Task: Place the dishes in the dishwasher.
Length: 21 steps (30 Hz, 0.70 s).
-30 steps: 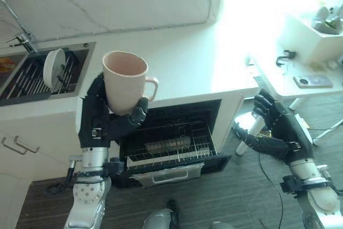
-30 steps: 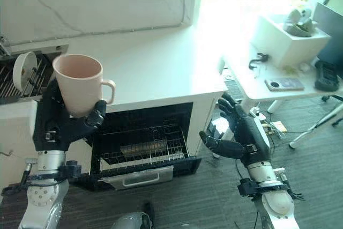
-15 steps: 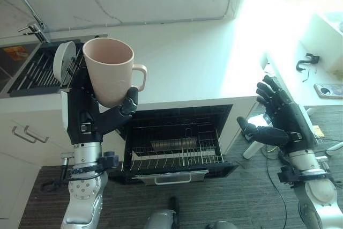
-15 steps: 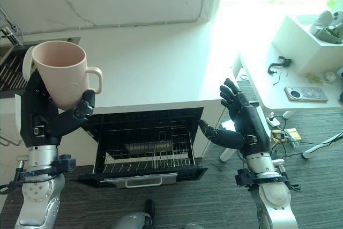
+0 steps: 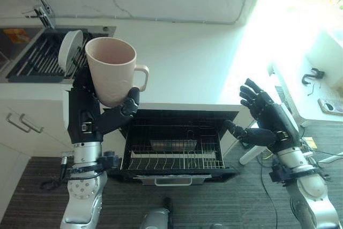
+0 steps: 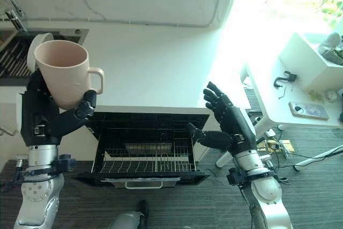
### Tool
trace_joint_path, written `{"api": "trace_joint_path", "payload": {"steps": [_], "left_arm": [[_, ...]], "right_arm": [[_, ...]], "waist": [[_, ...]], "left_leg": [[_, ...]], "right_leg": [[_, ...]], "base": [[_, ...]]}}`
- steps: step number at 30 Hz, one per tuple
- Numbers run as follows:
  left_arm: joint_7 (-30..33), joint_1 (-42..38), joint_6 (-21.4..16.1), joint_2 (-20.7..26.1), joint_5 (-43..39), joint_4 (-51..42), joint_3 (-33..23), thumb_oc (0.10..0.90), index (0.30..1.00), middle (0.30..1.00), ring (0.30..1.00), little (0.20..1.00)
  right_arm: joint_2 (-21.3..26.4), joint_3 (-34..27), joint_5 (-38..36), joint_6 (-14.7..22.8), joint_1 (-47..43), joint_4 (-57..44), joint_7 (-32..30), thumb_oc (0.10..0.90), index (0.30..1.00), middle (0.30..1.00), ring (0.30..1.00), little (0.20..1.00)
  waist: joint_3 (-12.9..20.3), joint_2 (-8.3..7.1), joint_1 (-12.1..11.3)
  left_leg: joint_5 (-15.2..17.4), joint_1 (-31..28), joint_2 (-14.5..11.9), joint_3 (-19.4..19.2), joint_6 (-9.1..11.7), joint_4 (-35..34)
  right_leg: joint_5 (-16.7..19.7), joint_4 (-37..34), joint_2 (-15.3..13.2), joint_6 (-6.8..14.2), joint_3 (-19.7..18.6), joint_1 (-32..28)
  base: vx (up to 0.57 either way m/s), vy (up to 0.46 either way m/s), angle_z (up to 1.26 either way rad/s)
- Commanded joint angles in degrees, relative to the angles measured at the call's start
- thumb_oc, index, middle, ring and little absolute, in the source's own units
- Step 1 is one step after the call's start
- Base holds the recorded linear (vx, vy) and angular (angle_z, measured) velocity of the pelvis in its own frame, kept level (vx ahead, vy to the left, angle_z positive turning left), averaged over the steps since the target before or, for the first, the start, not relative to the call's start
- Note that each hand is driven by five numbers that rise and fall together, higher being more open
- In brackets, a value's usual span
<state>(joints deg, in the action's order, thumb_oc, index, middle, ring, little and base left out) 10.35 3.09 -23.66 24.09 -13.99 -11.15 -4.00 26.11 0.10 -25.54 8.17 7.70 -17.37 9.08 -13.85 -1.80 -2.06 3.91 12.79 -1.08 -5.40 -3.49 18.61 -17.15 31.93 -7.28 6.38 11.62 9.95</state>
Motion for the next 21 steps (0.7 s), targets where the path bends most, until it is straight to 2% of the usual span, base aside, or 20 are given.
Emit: {"api": "trace_joint_path", "payload": {"steps": [1,2,4,6,8,10,15,21], "left_arm": [[-0.1,-6.4,-4.6,2.7,-0.1,-6.0,0.3,0.400,0.300,0.300,0.300,0.300],[0.2,-7.0,-4.1,2.6,0.4,-5.8,0.9,0.400,0.300,0.300,0.300,0.300],[2.9,-6.7,-2.7,1.8,3.0,-6.4,3.4,0.400,0.300,0.300,0.300,0.300],[3.5,-6.4,-2.1,1.5,5.7,-5.7,5.2,0.400,0.300,0.300,0.300,0.300],[7.2,-6.5,-2.4,2.0,10.7,-4.5,7.5,0.400,0.300,0.300,0.300,0.300],[8.8,-7.2,-2.3,2.5,12.1,-2.5,8.7,0.400,0.300,0.300,0.300,0.300],[9.7,-9.3,-3.9,2.6,15.7,0.9,12.7,0.400,0.300,0.300,0.300,0.300],[10.3,-11.1,-5.6,2.1,20.0,3.9,17.5,0.400,0.300,0.300,0.300,0.300]], "right_arm": [[-0.3,-2.0,-5.5,6.0,-8.7,-3.7,1.1,0.800,0.900,0.900,0.900,0.900],[-0.5,-1.7,-6.0,5.2,-9.4,-3.5,1.0,0.800,0.900,0.900,0.900,0.900],[-0.1,-0.9,-9.0,1.1,-11.4,-4.4,1.9,0.800,0.900,0.900,0.900,0.900],[-0.1,0.9,-10.7,-0.4,-12.0,-5.4,2.6,0.800,0.900,0.900,0.900,0.900],[0.0,3.2,-13.7,-1.4,-14.1,-5.0,3.5,0.800,0.900,0.900,0.900,0.900],[-0.4,4.3,-16.6,-2.6,-15.0,-5.1,5.2,0.800,0.900,0.900,0.900,0.900],[-1.5,7.1,-21.0,-2.4,-17.7,-4.9,6.6,0.800,0.900,0.900,0.900,0.900],[-4.7,9.5,-29.7,-6.2,-19.6,-3.8,6.0,0.800,0.900,0.900,0.900,0.900]], "waist": [[1.8,0.07,1.7],[1.8,-0.06,1.6],[3.1,-0.70,0.5],[4.2,-0.93,-0.1],[5.0,-0.60,-0.3],[5.9,-0.31,-0.3],[6.5,-0.20,-0.3],[7.6,-0.09,-0.4]], "left_leg": [[8.1,-5.9,-3.8,1.2,4.9,-1.4],[8.3,-6.1,-3.7,1.4,5.3,-1.4],[9.0,-6.2,-2.7,0.9,5.1,-1.4],[9.3,-6.4,-2.7,0.1,5.3,-1.4],[9.2,-6.8,-3.2,-0.4,5.6,-1.4],[9.7,-7.1,-3.2,-0.5,5.6,-1.4],[10.4,-8.0,-2.9,-0.1,5.5,-1.4],[11.2,-9.6,-2.7,0.1,5.4,-1.4]], "right_leg": [[11.2,-14.7,0.1,1.8,-0.8,-1.8],[10.6,-14.7,-0.2,1.6,-0.4,-1.6],[8.5,-14.7,-0.8,0.7,1.1,-2.5],[7.5,-14.7,-0.9,0.3,1.9,-3.3],[6.8,-14.7,-0.7,-0.1,1.5,-3.5],[6.4,-14.7,-0.4,-0.2,1.1,-4.0],[6.1,-14.7,-0.3,-0.2,1.4,-4.9],[5.4,-14.7,-0.1,-0.5,1.7,-6.4]], "base": [[0.03,-0.261,0.55],[0.05,-0.236,0.57],[0.08,-0.212,0.81],[0.13,-0.158,0.40],[0.13,-0.087,0.17],[0.10,-0.046,-0.22],[0.04,-0.028,-0.12],[0.05,0.003,0.04]]}}
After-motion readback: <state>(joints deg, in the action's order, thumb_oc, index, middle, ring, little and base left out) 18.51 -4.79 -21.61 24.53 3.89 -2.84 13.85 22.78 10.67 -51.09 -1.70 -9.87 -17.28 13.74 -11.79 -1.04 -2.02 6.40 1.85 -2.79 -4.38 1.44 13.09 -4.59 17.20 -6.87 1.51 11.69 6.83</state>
